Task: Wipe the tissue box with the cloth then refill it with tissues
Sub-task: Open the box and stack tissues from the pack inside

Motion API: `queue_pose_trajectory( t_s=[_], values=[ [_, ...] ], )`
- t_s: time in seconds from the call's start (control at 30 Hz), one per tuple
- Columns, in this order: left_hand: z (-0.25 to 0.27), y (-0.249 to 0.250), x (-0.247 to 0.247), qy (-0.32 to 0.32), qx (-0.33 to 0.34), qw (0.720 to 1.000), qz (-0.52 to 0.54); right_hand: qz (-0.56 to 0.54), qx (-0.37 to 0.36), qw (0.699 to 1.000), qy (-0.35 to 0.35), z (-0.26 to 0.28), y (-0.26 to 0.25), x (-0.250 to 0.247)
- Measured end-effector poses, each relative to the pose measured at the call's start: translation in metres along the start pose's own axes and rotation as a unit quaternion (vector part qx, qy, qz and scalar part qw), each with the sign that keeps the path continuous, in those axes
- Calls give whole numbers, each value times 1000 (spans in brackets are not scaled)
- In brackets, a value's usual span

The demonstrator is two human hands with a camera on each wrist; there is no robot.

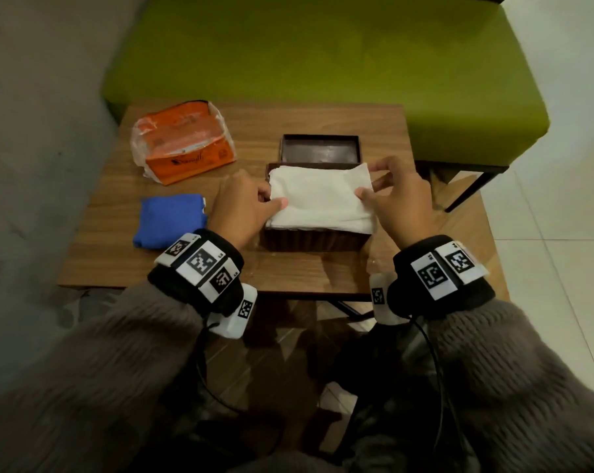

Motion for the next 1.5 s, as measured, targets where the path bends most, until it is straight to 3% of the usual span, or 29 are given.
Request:
queue_pose_trajectory(
  t_s=[0.1, 0.2, 0.27, 0.37, 0.43, 0.57, 0.67, 0.73, 0.87, 0.93, 1.03, 1.13, 1.23, 1.3, 1.37, 1.4, 1.5],
  values=[
    [6, 9, -11, 79, 3, 995, -55, 89, -26, 996, -10, -2, -6, 8],
    [18, 29, -17, 131, 81, 983, -99, 86, -64, 994, 24, 5, -15, 0],
    [22, 41, -5, 70, 156, 977, -127, 75, -99, 992, 28, 17, -25, -7],
    [18, 42, 9, -19, 196, 971, -136, 135, -127, 978, -93, 33, -37, 9],
    [11, 41, 14, -59, 190, 971, -130, 219, -117, 956, -154, 39, -36, 23],
    [3, 46, 19, -85, 184, 966, -160, 334, -90, 923, -167, 40, -33, 30],
    [-3, 46, 28, -124, 157, 951, -235, 410, -60, 882, -223, 44, -28, 46],
    [-3, 48, 29, -128, 156, 945, -257, 396, -51, 891, -215, 45, -29, 47],
    [-1, 50, 4, -40, 147, 949, -276, 276, -101, 951, -93, 36, -51, 28],
    [-3, 42, 2, -50, 107, 944, -307, 272, -89, 947, -145, 26, -51, 39],
    [-8, 34, 13, -92, 66, 930, -349, 336, -23, 906, -259, 18, -39, 67],
    [-13, 34, 25, -121, 61, 923, -360, 350, 34, 890, -291, 16, -30, 77],
    [-18, 36, 15, -113, 108, 955, -250, 337, 44, 890, -304, 16, -27, 72],
    [-23, 35, -20, -5, 151, 986, -70, 325, 34, 893, -310, 19, -22, 63],
    [-37, 15, -44, 71, 117, 990, 25, 316, 22, 895, -314, 24, -12, 55],
    [-48, 4, -42, 47, 84, 995, 16, 314, 19, 894, -318, 27, -7, 53],
    [-76, -10, -3, -123, 32, 988, -92, 325, 10, 889, -322, 33, 7, 49]
  ],
)
Point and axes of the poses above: each hand's wrist, its own z-axis away from the middle knuckle, its own x-axis out of the palm, y = z × x, the point moved 8 cm from there along -z, towards the middle knuckle, and after that the axes turned 13 degrees about -y, right-handed, at the moved point
